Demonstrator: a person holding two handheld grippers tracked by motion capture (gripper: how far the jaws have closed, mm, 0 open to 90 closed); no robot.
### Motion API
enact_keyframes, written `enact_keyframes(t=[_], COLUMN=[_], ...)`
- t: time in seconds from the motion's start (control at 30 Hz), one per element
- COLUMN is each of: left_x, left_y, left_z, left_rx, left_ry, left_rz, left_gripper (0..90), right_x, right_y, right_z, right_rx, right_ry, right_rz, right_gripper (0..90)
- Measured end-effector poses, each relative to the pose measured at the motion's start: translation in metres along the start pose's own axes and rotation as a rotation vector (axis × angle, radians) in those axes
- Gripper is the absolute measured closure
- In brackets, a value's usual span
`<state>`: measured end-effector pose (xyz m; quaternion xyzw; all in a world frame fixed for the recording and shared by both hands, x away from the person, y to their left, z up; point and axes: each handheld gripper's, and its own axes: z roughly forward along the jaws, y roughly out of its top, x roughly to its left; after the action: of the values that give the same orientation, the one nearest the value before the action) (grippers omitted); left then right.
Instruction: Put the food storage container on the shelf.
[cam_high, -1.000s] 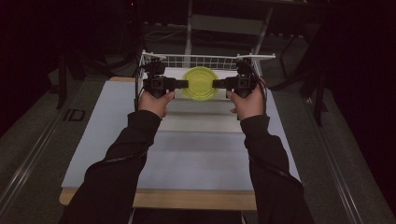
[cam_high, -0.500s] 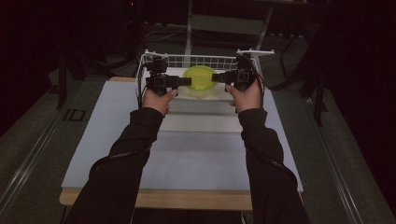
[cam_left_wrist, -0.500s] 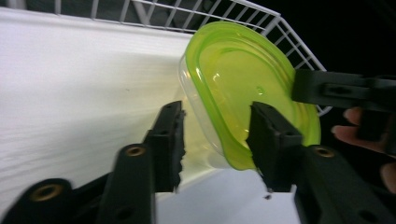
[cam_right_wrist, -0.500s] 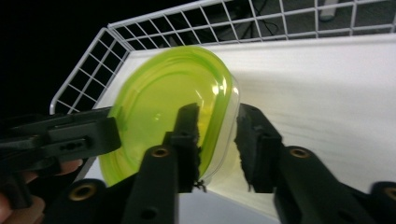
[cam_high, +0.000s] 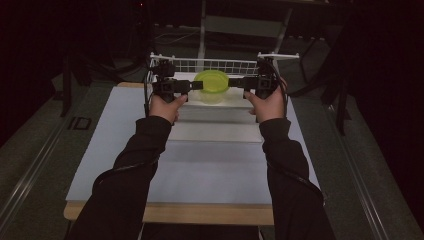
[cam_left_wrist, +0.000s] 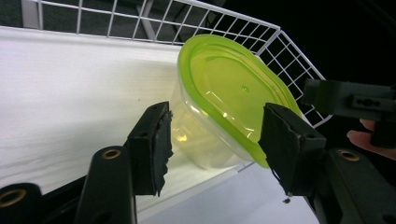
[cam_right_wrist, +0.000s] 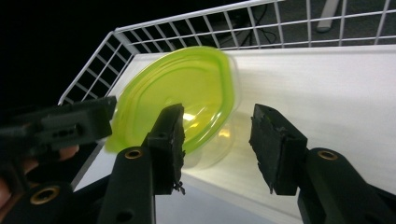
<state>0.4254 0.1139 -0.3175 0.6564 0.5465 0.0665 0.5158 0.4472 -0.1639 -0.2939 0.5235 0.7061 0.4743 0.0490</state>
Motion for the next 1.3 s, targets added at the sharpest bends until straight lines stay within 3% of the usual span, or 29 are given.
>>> enact_keyframes(t=[0.13, 0.2, 0.33, 0.5, 0.77, 0.97, 1.13, 1.3], left_x=[0.002, 0.003, 0.004, 0.009, 0.025, 0.031, 0.033, 0.033], left_y=[-0.002, -0.008, -0.026, -0.062, -0.100, -0.109, -0.108, -0.112], left_z=[-0.014, -0.021, -0.033, -0.039, -0.041, -0.042, -0.044, -0.046], left_rx=[-0.040, -0.070, -0.121, -0.156, -0.166, -0.145, -0.153, -0.154], left_ry=[-0.024, -0.063, -0.098, -0.105, -0.107, -0.089, -0.115, -0.146], left_rz=[0.018, 0.046, 0.132, 0.204, 0.203, 0.232, 0.233, 0.258], left_gripper=[36.2, 28.5, 19.2, 11.1, 8.8, 8.7, 7.5, 7.5], right_x=[0.003, 0.004, 0.006, 0.013, 0.027, 0.038, 0.043, 0.046], right_y=[-0.011, -0.019, -0.034, -0.047, -0.046, -0.040, -0.037, -0.044], right_z=[-0.003, -0.003, 0.007, 0.025, 0.047, 0.060, 0.065, 0.058], right_rx=[0.015, 0.026, 0.077, 0.088, 0.085, 0.073, 0.082, 0.084], right_ry=[0.019, 0.028, 0.019, 0.028, 0.045, 0.033, 0.029, 0.042], right_rz=[-0.028, -0.036, -0.039, -0.062, -0.051, -0.047, -0.055, -0.088], right_gripper=[60.3, 69.5, 89.0, 89.9, 89.8, 89.7, 88.2, 85.4])
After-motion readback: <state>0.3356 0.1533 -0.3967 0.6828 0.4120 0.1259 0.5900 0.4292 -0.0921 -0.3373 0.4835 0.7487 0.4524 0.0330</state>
